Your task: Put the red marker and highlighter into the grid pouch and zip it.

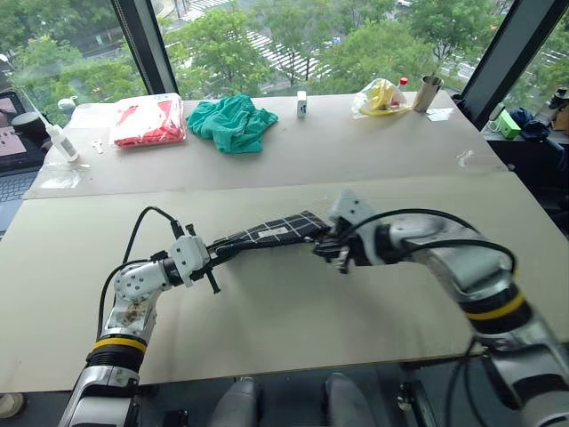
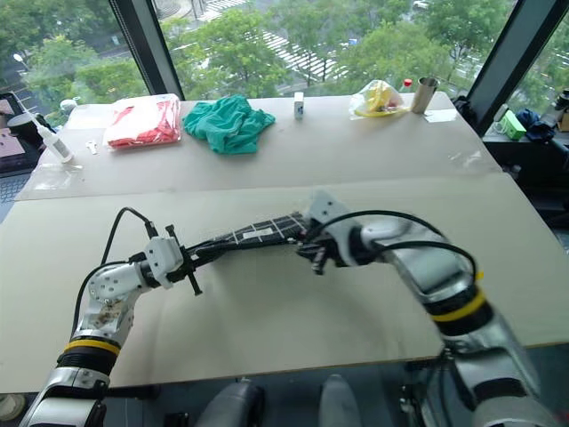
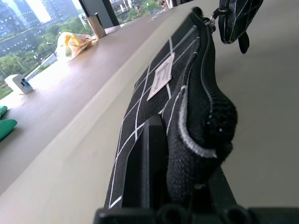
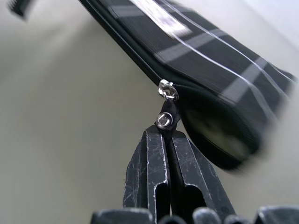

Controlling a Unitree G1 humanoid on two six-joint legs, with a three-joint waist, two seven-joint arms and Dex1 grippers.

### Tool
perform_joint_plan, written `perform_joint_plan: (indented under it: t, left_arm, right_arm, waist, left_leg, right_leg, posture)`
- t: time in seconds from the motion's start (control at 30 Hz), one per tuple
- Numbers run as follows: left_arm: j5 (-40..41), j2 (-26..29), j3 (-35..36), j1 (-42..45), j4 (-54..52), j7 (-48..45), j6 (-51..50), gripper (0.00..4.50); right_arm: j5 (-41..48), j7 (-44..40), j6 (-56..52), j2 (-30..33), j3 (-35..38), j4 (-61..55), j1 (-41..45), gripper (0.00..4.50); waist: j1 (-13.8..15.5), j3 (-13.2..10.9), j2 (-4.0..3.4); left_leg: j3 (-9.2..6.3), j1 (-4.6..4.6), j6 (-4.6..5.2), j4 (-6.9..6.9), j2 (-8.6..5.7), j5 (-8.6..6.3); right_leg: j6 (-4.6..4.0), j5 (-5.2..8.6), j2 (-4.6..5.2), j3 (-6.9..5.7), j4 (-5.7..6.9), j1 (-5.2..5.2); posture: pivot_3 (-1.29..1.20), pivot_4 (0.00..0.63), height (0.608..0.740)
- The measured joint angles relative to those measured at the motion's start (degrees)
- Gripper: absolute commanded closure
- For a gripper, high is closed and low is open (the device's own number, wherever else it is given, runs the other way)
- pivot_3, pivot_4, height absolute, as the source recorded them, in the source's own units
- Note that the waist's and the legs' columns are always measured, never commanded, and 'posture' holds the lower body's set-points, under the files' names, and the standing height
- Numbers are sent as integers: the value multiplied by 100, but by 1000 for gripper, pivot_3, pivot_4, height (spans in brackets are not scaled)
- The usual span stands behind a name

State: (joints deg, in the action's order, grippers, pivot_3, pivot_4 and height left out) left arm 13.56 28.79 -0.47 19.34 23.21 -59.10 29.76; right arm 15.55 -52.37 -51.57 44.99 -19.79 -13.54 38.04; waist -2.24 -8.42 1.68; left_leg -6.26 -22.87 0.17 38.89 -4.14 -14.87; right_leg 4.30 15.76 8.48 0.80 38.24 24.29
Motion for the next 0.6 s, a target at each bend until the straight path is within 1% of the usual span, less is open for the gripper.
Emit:
perform_joint_plan:
  t: [0.07,0.13,0.2,0.23,0.3,0.37,0.5,0.6]
  left_arm:
    - [-4,-4,-54,13,-40,-2,7,4500]
    - [-15,-14,-134,15,-100,-2,6,4500]
    - [-15,-14,-150,14,-99,-2,6,4500]
    - [-14,-13,-149,13,-99,0,6,4500]
    - [7,25,-48,-7,-47,16,3,4500]
    - [12,84,51,-9,11,21,-2,4500]
    - [15,54,23,8,11,-71,2,4500]
    - [15,65,-1,66,32,-238,24,4500]
  right_arm:
    - [-196,-101,482,255,-36,195,-65,4441]
    - [-355,-167,987,349,-55,443,-76,4441]
    - [-359,-229,1215,364,-50,556,-81,4441]
    - [-352,-254,1319,357,-25,604,-87,3822]
    - [-282,-249,1328,252,228,781,-95,3305]
    - [-247,-217,1320,121,484,845,-94,2606]
    - [49,-327,996,-12,601,745,-208,1212]
    - [435,-648,670,213,933,734,-502,1212]
  waist:
    - [-41,0,0]
    - [-43,0,0]
    - [-34,0,0]
    - [-24,0,0]
    - [-15,-1,1]
    - [-6,-1,1]
    - [17,-1,1]
    - [95,-1,1]
  left_leg:
    - [7,4,1,-3,6,-1]
    - [9,4,1,-4,6,-1]
    - [9,3,0,-3,5,0]
    - [8,2,-2,-2,4,1]
    - [8,0,-3,0,4,2]
    - [6,1,-3,0,4,2]
    - [4,-1,-3,2,3,2]
    - [6,-4,-2,7,-1,1]
  right_leg:
    - [0,0,-2,1,3,0]
    - [0,0,-2,2,3,0]
    - [0,0,-2,2,1,0]
    - [0,0,-1,2,-1,0]
    - [0,0,0,2,-4,-2]
    - [0,0,0,2,-4,-2]
    - [0,-1,0,1,-10,-6]
    - [6,-6,3,2,-15,-7]
  posture:
    - [0,150,740]
    - [0,150,740]
    - [0,150,740]
    - [0,150,740]
    - [0,150,740]
    - [0,150,740]
    - [0,150,740]
    - [0,150,740]
